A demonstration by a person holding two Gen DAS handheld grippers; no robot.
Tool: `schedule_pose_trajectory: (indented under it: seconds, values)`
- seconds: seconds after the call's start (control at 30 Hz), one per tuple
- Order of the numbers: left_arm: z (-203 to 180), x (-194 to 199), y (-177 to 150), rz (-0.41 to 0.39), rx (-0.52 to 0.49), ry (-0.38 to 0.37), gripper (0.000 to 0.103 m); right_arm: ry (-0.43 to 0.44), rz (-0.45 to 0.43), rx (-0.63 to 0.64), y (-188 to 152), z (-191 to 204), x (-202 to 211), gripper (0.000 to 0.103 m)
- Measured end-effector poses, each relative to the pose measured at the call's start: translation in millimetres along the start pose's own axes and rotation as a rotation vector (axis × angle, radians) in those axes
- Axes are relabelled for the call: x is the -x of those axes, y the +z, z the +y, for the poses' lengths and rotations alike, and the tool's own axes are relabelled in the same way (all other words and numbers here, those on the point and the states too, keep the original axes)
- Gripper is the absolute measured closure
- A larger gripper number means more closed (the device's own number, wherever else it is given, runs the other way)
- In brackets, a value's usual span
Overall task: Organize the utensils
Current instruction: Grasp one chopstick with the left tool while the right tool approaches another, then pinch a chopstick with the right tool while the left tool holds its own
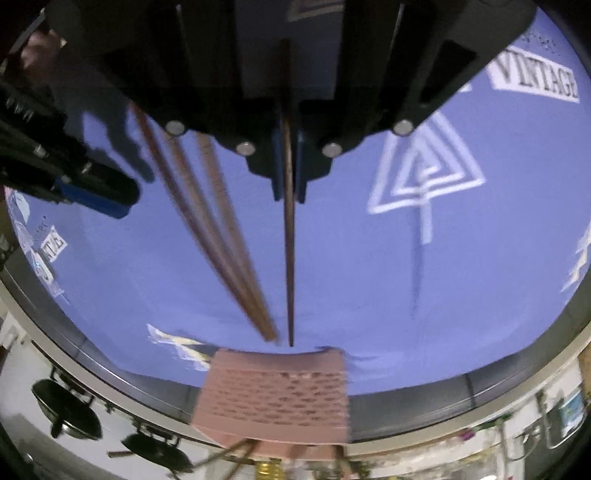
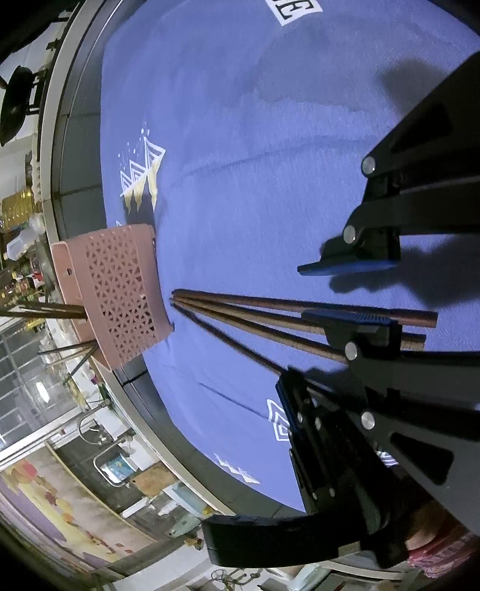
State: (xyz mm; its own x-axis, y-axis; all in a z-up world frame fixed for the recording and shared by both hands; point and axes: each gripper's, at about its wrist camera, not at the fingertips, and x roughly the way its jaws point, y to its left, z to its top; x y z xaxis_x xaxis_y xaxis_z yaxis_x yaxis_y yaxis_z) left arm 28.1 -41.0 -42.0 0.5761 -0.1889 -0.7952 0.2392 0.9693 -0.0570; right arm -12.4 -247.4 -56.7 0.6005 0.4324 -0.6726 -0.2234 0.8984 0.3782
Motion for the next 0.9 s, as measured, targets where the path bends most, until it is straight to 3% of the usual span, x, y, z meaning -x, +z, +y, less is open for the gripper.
schedule_pose_trajectory:
  seconds: [0.17,0.33,0.5,0.83,0.9]
  values:
    - [29,16,-18,0.002,0.047,0.007,0.097,-0.003,0.028,0.056,-4,15,-9,0.083]
    - [40,27,-30,0.014,0.062,-0.016,0.096,-0.126,0.045,0.170,-11,31,-20,0.085]
    - [38,28,-30,0.023,0.047,-0.019,0.096,-0.200,0.023,0.145,-8,17,-15,0.085]
    - [36,4,4,0.024,0.028,-0.012,0.094,-0.195,0.041,0.160,2,14,-23,0.085]
    - [36,2,8,0.014,0.035,-0.016,0.094,-0.186,0.044,0.153,3,12,-24,0.096]
